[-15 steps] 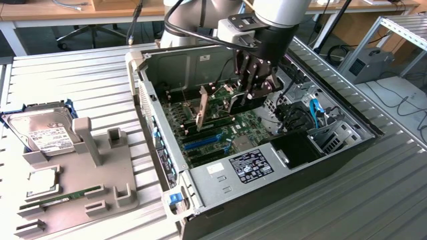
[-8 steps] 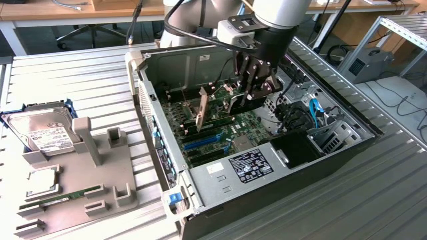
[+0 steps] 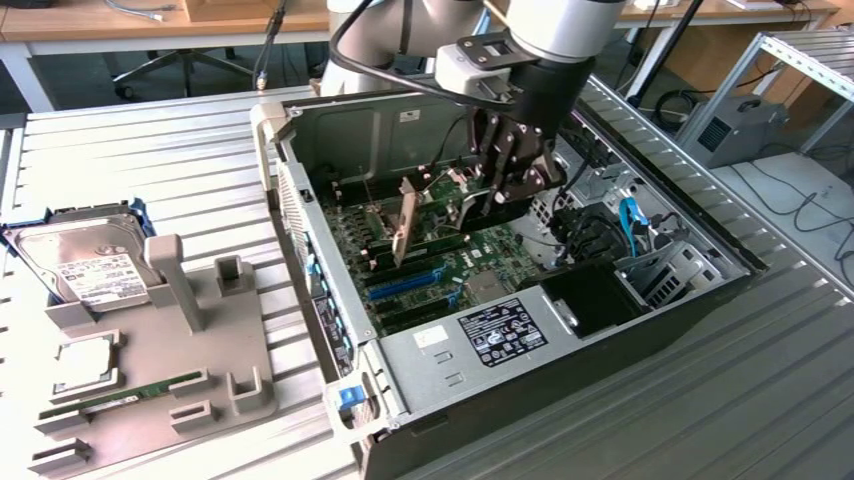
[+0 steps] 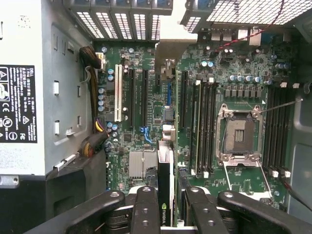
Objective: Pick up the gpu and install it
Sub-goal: 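Insert the gpu into the slot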
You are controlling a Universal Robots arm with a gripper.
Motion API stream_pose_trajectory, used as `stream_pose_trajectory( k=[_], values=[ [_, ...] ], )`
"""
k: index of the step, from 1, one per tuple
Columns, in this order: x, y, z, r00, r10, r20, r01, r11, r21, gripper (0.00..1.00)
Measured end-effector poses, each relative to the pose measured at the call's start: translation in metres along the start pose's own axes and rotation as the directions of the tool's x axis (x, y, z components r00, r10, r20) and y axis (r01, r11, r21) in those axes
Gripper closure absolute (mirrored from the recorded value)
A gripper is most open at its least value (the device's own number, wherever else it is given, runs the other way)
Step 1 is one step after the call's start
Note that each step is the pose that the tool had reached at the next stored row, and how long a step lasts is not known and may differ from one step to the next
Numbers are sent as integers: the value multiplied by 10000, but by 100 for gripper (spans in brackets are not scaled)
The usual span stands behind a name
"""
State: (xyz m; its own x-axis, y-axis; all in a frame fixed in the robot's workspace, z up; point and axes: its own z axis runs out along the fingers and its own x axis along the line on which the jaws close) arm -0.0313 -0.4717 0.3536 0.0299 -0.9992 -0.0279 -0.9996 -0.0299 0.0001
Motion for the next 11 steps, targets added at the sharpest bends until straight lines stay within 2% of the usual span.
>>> stream_pose_trajectory(
  k=[11],
  values=[
    [25,2,23,10000,1,-1,-1,10000,0,74]
  ],
)
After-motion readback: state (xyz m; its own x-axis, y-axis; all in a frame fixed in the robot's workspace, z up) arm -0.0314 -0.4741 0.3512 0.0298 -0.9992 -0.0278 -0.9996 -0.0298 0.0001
